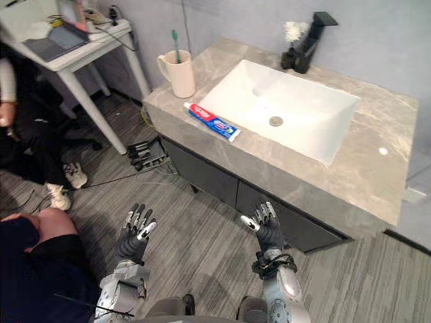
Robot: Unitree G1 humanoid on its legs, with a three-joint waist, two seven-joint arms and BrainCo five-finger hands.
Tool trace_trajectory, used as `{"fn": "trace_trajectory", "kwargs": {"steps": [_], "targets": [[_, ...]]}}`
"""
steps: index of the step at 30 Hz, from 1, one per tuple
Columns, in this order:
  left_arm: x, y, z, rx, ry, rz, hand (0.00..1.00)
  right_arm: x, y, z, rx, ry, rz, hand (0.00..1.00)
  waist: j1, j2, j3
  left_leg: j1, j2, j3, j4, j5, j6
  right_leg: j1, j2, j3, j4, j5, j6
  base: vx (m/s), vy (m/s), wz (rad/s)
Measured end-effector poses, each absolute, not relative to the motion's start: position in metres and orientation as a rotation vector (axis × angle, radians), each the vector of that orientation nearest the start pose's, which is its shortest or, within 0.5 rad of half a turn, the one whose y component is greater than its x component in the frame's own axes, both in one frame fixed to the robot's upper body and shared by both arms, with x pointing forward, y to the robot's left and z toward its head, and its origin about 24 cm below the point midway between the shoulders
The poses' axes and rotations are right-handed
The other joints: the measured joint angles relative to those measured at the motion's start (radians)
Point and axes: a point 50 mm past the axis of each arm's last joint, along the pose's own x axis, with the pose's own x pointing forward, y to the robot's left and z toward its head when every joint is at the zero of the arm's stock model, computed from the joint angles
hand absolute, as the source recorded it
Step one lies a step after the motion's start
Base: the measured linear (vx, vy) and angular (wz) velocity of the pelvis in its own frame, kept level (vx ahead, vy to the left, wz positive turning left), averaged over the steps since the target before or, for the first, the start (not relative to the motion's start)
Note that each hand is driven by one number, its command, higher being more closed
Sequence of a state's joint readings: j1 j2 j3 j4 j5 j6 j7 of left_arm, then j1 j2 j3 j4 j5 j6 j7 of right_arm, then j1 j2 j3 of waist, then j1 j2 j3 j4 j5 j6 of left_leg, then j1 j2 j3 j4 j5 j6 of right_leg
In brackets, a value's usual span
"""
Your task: Organize washtable
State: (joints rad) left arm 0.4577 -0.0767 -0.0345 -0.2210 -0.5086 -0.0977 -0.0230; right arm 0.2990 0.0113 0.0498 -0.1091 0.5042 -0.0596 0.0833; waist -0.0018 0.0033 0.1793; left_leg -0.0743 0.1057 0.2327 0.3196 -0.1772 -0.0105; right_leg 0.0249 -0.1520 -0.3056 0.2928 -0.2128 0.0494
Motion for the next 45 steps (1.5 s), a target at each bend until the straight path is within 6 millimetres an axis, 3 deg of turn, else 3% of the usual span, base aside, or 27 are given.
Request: {"fn": "trace_trajectory", "kwargs": {"steps": [1,2,3,4,7,11,15,17,19,21,23,24,25,27,30,32,34,36,37,38,39,40,42,43,45], "targets": [[0.161,0.159,0.011,-0.567,0.079,0.174,0.00,0.194,-0.151,0.011,0.520,0.081,-0.010,0.00,0.002,0.009,-0.004,0.001,0.042,0.079,0.017,-0.010,0.017,0.000,-0.007,-0.011,0.005,0.000,-0.001,-0.03,0.055,0.28],[0.160,0.159,0.011,-0.567,0.080,0.174,0.00,0.195,-0.151,0.011,0.520,0.080,-0.009,0.00,0.002,0.013,-0.006,0.001,0.062,0.093,0.021,-0.006,0.015,0.000,-0.012,-0.017,0.008,-0.001,0.000,-0.01,0.106,0.24],[0.160,0.160,0.011,-0.567,0.080,0.176,0.00,0.197,-0.152,0.010,0.518,0.084,-0.010,0.00,0.002,0.020,-0.010,-0.007,0.061,0.098,0.025,0.011,-0.006,0.000,-0.031,-0.022,0.021,-0.006,0.009,-0.01,0.221,0.29],[0.160,0.161,0.010,-0.567,0.081,0.182,0.00,0.197,-0.152,0.006,0.520,0.099,-0.012,0.00,-0.001,0.017,-0.016,-0.005,0.026,0.092,0.005,0.012,-0.008,0.000,-0.059,-0.026,0.023,-0.019,0.027,-0.01,0.250,0.36],[0.160,0.164,0.003,-0.570,0.106,0.201,0.00,0.193,-0.155,-0.008,0.533,0.152,-0.048,0.00,-0.011,-0.007,-0.024,-0.011,-0.065,0.040,-0.076,0.049,-0.008,0.001,-0.132,-0.080,0.026,-0.020,0.038,-0.03,0.225,0.71],[0.163,0.169,-0.002,-0.561,0.117,0.221,0.00,0.193,-0.157,-0.014,0.541,0.173,-0.058,0.00,-0.012,-0.004,-0.025,-0.069,-0.110,-0.027,-0.031,0.059,-0.001,0.028,-0.163,-0.171,-0.002,0.007,0.081,0.03,0.123,0.73],[0.168,0.167,-0.008,-0.550,0.143,0.200,0.00,0.202,-0.156,-0.008,0.550,0.143,-0.030,0.00,-0.012,-0.011,-0.021,-0.105,-0.111,-0.035,0.020,0.058,-0.001,0.083,-0.162,-0.232,-0.038,0.020,0.099,-0.02,0.033,0.59],[0.168,0.166,-0.009,-0.550,0.150,0.197,0.00,0.207,-0.154,-0.008,0.559,0.139,-0.023,0.00,-0.012,-0.017,-0.017,-0.123,-0.108,-0.034,0.041,0.044,-0.003,0.092,-0.162,-0.239,-0.048,0.022,0.102,-0.10,0.019,0.15],[0.168,0.160,-0.011,-0.555,0.166,0.176,0.00,0.211,-0.156,-0.006,0.553,0.131,-0.020,0.00,-0.010,0.004,-0.011,-0.145,-0.088,-0.022,0.103,-0.014,0.019,0.090,-0.152,-0.230,-0.046,0.016,0.105,-0.05,0.103,-0.10],[0.166,0.159,-0.012,-0.546,0.175,0.162,0.00,0.211,-0.150,-0.008,0.559,0.141,-0.001,0.00,-0.009,0.012,-0.012,-0.170,-0.084,0.002,0.181,-0.088,0.038,0.061,-0.170,-0.181,0.000,-0.006,0.131,0.02,0.183,-0.38],[0.167,0.161,-0.012,-0.530,0.180,0.152,0.00,0.211,-0.148,-0.008,0.562,0.146,0.005,0.00,-0.010,0.016,-0.017,-0.176,-0.095,0.024,0.195,-0.116,0.061,0.015,-0.198,-0.140,0.074,-0.028,0.095,0.07,0.170,-0.41],[0.167,0.162,-0.014,-0.513,0.193,0.142,0.00,0.211,-0.145,-0.008,0.578,0.145,0.004,0.00,-0.012,0.003,-0.018,-0.165,-0.114,0.043,0.178,-0.121,0.072,-0.087,-0.236,-0.068,0.236,-0.041,-0.033,0.17,0.165,-0.28],[0.169,0.163,-0.015,-0.498,0.200,0.132,0.00,0.211,-0.144,-0.008,0.590,0.145,0.001,0.00,-0.018,0.001,-0.018,-0.160,-0.121,0.050,0.167,-0.119,0.081,-0.160,-0.259,-0.019,0.371,-0.033,-0.110,0.19,0.120,-0.16],[0.168,0.166,-0.019,-0.477,0.222,0.131,0.00,0.210,-0.139,-0.009,0.601,0.152,0.011,0.00,-0.036,0.001,-0.016,-0.106,-0.124,0.070,0.121,-0.106,0.105,-0.238,-0.263,0.023,0.555,-0.030,-0.127,0.21,0.090,-0.21],[0.160,0.170,-0.023,-0.451,0.249,0.136,0.00,0.210,-0.133,-0.008,0.621,0.151,0.016,0.00,-0.039,0.013,-0.020,0.026,-0.116,0.125,-0.012,-0.089,0.111,-0.258,-0.232,-0.052,0.573,-0.048,-0.097,0.21,0.066,-0.65],[0.160,0.170,-0.023,-0.452,0.245,0.123,0.00,0.210,-0.134,-0.009,0.620,0.152,0.012,0.00,-0.040,0.018,-0.020,0.073,-0.105,0.172,-0.065,-0.086,0.106,-0.259,-0.191,-0.153,0.469,-0.070,-0.060,0.20,0.011,-0.82],[0.162,0.171,-0.022,-0.452,0.243,0.123,0.00,0.209,-0.136,-0.010,0.617,0.155,0.005,0.00,-0.046,0.016,-0.021,0.101,-0.101,0.212,-0.101,-0.083,0.099,-0.269,-0.143,-0.261,0.357,-0.074,-0.046,0.18,-0.034,-0.67],[0.168,0.168,-0.020,-0.459,0.232,0.111,0.00,0.203,-0.144,-0.015,0.611,0.169,-0.034,0.00,-0.052,0.012,-0.021,0.137,-0.100,0.243,-0.102,-0.098,0.072,-0.247,-0.053,-0.410,0.162,-0.016,-0.121,0.27,-0.140,-0.57],[0.169,0.168,-0.020,-0.461,0.228,0.110,0.00,0.202,-0.145,-0.016,0.611,0.173,-0.041,0.00,-0.053,0.008,-0.021,0.147,-0.102,0.250,-0.095,-0.105,0.061,-0.237,-0.027,-0.410,0.105,0.023,-0.135,0.33,-0.125,-0.47],[0.171,0.162,-0.025,-0.488,0.247,0.115,0.00,0.198,-0.150,-0.022,0.590,0.201,-0.056,0.00,-0.068,0.051,-0.023,0.155,-0.065,0.259,-0.045,-0.123,0.045,-0.178,0.042,-0.377,0.000,0.080,-0.137,0.27,-0.068,-0.63],[0.172,0.159,-0.025,-0.501,0.243,0.117,0.00,0.197,-0.153,-0.022,0.578,0.207,-0.057,0.00,-0.059,0.041,-0.021,0.122,-0.032,0.278,0.047,-0.135,0.036,-0.136,0.070,-0.335,-0.085,0.109,-0.135,0.24,-0.065,-1.00],[0.171,0.157,-0.025,-0.503,0.247,0.106,0.00,0.198,-0.155,-0.021,0.574,0.196,-0.063,0.00,-0.046,0.029,-0.020,0.113,-0.014,0.292,0.052,-0.138,0.040,-0.119,0.076,-0.292,-0.114,0.117,-0.127,0.12,-0.096,-0.98],[0.172,0.147,-0.025,-0.519,0.249,0.059,0.00,0.198,-0.158,-0.021,0.567,0.191,-0.076,0.00,-0.047,0.034,-0.021,0.089,0.046,0.293,0.026,-0.131,0.031,-0.109,0.090,-0.254,-0.121,0.116,-0.123,0.07,-0.114,-0.79],[0.172,0.144,-0.025,-0.530,0.246,0.051,0.00,0.199,-0.158,-0.020,0.566,0.191,-0.075,0.00,-0.043,0.043,-0.018,0.092,0.078,0.282,0.044,-0.105,-0.008,-0.103,0.105,-0.227,-0.119,0.109,-0.110,0.06,-0.087,-0.82],[0.170,0.145,-0.029,-0.535,0.266,0.062,0.00,0.198,-0.158,-0.020,0.569,0.191,-0.077,0.00,-0.040,0.043,-0.015,0.068,0.118,0.292,0.212,-0.101,-0.002,-0.063,0.116,-0.180,-0.147,0.113,-0.093,0.16,0.001,-0.77]]}}
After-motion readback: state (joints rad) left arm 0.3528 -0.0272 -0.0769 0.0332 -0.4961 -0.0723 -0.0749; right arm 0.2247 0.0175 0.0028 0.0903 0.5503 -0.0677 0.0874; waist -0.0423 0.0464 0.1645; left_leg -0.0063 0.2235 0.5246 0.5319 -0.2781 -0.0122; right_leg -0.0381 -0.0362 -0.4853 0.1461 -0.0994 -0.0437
